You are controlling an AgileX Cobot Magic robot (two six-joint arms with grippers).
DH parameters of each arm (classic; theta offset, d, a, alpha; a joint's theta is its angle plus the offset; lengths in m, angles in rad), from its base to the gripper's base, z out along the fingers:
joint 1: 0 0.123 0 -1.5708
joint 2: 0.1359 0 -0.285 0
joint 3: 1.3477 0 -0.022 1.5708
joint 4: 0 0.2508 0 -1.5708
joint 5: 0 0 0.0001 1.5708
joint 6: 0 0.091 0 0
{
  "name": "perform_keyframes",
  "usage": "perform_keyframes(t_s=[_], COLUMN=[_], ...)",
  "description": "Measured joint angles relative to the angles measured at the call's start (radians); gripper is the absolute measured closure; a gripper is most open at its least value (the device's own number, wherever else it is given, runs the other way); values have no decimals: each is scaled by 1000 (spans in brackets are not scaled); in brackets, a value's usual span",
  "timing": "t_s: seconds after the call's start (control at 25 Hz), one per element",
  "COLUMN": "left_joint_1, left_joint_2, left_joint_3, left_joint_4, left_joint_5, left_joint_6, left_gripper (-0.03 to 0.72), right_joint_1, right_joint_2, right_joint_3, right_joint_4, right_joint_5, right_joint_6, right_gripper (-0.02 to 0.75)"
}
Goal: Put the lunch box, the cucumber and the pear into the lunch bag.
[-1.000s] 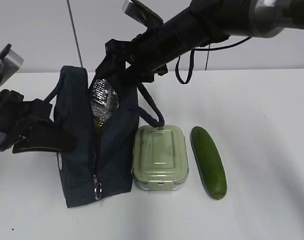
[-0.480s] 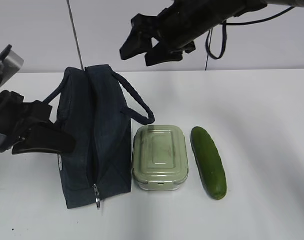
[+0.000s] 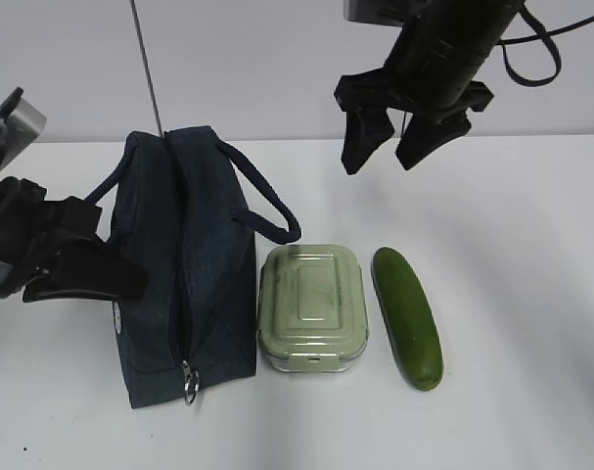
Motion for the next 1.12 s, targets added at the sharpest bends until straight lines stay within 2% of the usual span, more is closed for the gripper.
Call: perform_keyframes(t_s=[0.16, 0.24, 0.52, 1.12], left_joint_1=[0, 0, 0, 0], left_joint_2=[0, 0, 0, 0], left_joint_3=[0, 0, 0, 0], left_joint_4=[0, 0, 0, 0], left_joint_5=[0, 0, 0, 3], left_joint_6=[0, 0, 0, 0], left_gripper=[701, 701, 701, 701], right_joint_1=[12, 18, 32, 32], right_joint_2=[0, 0, 56, 276], right_joint_3=[5, 24, 113, 124], right_joint_4=[-164, -194, -200, -190], right_joint_5=[4, 6, 6, -3], right_joint_6=[96, 113, 121, 121], right_gripper=[182, 182, 182, 182])
